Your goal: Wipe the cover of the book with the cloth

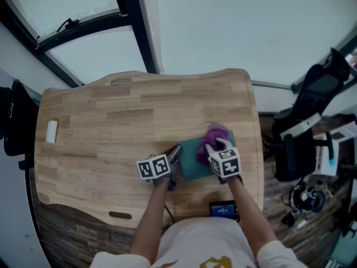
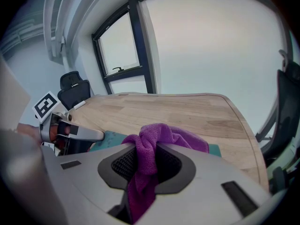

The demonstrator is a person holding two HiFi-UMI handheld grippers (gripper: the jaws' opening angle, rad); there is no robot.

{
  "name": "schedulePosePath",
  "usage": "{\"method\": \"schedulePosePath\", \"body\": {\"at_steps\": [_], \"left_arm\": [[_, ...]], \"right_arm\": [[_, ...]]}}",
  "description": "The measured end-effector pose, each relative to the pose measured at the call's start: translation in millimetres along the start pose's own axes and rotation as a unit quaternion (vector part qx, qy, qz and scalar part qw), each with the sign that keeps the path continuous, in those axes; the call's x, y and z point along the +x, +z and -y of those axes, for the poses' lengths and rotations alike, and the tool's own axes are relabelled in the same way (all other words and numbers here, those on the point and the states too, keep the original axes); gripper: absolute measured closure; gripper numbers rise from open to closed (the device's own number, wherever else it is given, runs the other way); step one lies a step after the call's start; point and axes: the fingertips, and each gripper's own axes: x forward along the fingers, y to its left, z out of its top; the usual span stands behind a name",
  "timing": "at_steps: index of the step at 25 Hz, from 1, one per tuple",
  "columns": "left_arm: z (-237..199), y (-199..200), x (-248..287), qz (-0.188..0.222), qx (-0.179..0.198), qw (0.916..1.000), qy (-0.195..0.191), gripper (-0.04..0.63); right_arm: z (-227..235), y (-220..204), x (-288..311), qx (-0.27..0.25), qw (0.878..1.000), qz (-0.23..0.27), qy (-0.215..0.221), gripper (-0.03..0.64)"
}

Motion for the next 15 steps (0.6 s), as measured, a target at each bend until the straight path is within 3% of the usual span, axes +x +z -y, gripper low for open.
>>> {"method": "schedulePosePath", "body": {"at_steps": [15], "left_arm": [[-0.3,0.0,0.3,-0.001,-0.002,1.0000,-0.001,0.538]], "right_arm": [[-34.8,4.5,9.1,-0.023,0.999,-0.004,0.027,0.540]]}}
